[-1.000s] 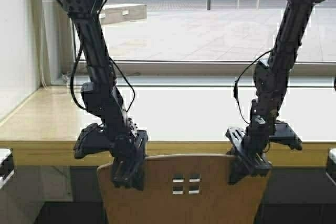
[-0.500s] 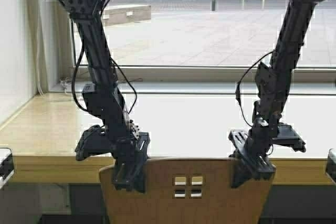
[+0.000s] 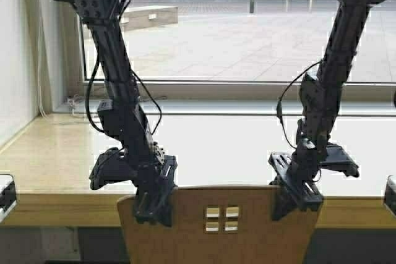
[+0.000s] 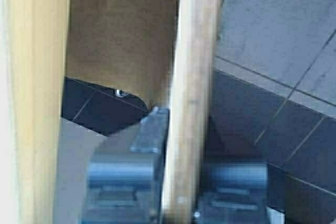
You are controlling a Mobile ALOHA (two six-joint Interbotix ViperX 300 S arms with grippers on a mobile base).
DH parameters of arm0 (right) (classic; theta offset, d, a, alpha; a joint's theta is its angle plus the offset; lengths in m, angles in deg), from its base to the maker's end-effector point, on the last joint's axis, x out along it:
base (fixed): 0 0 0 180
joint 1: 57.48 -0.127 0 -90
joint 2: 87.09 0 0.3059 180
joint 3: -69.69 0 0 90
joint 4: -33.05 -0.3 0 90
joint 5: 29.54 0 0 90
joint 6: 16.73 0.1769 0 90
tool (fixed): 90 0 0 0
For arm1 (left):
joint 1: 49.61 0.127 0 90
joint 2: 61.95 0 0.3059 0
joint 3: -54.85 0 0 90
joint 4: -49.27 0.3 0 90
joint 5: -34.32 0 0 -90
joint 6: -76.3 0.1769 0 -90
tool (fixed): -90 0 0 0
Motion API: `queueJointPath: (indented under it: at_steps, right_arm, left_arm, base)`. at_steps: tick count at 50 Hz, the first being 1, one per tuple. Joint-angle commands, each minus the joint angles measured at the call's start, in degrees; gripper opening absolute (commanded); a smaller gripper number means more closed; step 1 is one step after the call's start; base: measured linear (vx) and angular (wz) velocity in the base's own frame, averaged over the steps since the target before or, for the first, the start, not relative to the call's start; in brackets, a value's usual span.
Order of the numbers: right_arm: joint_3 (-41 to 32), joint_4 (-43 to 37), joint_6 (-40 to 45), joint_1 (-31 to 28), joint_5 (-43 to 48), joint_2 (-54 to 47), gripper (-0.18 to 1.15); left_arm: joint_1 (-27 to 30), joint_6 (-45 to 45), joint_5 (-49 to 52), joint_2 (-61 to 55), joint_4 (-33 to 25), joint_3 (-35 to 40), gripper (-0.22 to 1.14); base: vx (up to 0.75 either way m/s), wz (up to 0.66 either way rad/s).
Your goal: Push the chairs under the table
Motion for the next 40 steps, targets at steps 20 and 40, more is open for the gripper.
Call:
queueJointPath:
  at_steps: [20, 40]
  right_arm:
    - [-0.9, 4.1, -3.0, -1.8, -1.9, -0.4, 1.02]
    - [5.3, 4.7, -3.1, -1.5, 1.0, 11.0, 1.01]
  left_arm:
    - [1.6, 4.0, -1.5, 2.2, 0.1, 1.5, 1.05]
    - [1.8, 4.2, -1.4, 14.0, 0.4, -6.0, 1.00]
  base:
    - [0.00, 0.00]
    - [-0.02, 0.00]
